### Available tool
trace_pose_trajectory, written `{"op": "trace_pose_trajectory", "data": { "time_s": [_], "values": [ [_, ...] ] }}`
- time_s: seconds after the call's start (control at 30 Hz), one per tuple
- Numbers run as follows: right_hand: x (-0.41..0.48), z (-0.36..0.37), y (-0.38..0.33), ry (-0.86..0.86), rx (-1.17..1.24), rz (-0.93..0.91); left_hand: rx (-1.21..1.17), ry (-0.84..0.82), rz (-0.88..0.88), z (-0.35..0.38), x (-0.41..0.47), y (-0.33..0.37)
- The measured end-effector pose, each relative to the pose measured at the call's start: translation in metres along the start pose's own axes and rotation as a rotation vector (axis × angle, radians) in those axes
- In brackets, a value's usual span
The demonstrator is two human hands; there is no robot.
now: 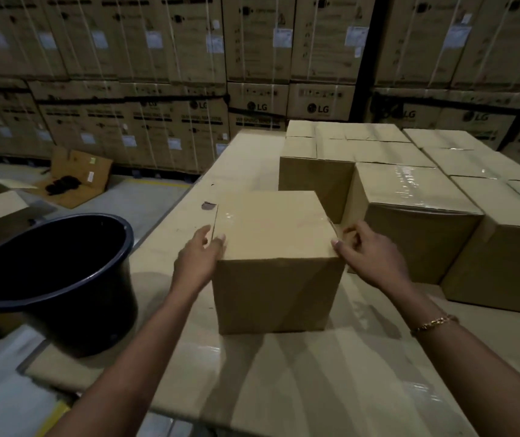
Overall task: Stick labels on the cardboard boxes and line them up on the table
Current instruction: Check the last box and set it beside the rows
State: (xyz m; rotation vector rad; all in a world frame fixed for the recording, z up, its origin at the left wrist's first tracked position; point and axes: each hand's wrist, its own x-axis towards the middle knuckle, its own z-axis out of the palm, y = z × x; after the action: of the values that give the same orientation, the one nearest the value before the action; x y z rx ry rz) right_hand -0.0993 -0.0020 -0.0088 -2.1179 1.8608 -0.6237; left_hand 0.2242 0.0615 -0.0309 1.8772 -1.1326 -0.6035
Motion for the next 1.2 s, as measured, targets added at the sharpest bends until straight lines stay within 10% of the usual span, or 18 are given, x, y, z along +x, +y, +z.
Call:
{"op": "trace_pose_trajectory", "data": {
  "time_s": [0.17, 0.67, 0.97, 1.2],
  "values": [
    [-0.006, -0.001, -0.02, -0.301, 0.462, 0.202, -0.185, -0.152, -0.037, 0.007, -0.003, 0.008],
    [-0.046, 0.033, 0.02, -0.494, 0.189, 0.051, -0.009, -0.125, -0.033, 0.022, -0.049, -0.07],
    [0.014, -0.012, -0.015, -0.015, 0.448, 0.033, 0.226, 0.359, 0.32, 0.015, -0.1, -0.01],
    [0.097, -0.006, -0.05, -0.19, 0.093, -0.13, 0.012, -0.176, 0.202, 0.027, -0.123, 0.004]
  ]
}}
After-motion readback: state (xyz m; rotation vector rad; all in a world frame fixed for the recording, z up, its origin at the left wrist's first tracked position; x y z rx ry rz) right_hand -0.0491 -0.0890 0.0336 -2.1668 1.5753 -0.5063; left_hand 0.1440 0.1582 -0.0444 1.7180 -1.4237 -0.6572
